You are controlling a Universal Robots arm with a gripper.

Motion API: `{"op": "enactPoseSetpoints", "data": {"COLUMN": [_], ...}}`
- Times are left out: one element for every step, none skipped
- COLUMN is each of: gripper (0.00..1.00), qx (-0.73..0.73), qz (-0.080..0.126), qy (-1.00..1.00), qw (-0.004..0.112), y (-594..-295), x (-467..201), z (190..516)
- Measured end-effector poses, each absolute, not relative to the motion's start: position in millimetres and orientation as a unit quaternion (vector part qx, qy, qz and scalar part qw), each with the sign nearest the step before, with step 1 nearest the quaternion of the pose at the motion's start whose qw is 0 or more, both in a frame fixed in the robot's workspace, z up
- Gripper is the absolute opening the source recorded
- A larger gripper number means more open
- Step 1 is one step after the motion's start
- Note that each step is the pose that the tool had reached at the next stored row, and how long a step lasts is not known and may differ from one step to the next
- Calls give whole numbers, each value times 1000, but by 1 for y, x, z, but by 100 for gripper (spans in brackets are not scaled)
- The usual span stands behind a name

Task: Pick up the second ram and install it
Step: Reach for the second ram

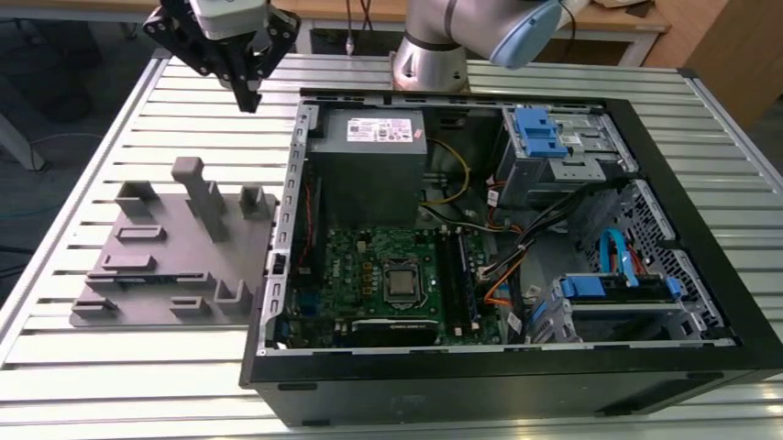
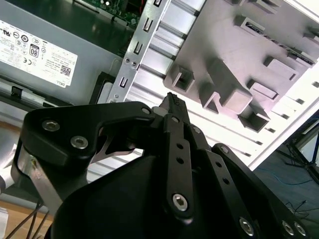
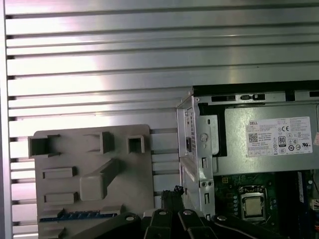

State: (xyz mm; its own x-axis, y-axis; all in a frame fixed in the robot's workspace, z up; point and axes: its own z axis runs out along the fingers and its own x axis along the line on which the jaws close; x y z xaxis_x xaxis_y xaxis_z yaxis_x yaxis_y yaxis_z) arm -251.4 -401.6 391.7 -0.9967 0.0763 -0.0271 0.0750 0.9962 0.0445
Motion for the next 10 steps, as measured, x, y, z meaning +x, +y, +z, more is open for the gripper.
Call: {"op": "enactPoseSetpoints", "data": {"gripper": [7,7,7,7,7,7,7,7,7,7], "qx": [38,38,38,38,38,38,38,38,38,38], "qz": [22,22,22,22,22,22,22,22,22,22], "qy": [999,999,999,999,999,999,999,999,999,999], "qw": [14,14,14,14,14,14,14,14,14,14], "y": [-402,-403,-404,-405,-406,-408,-410,-412,-414,-416], "x": [-253,-254,-256,-257,-258,-260,-261,-262,-263,-263], "z": [392,391,391,391,391,390,390,389,389,388]}}
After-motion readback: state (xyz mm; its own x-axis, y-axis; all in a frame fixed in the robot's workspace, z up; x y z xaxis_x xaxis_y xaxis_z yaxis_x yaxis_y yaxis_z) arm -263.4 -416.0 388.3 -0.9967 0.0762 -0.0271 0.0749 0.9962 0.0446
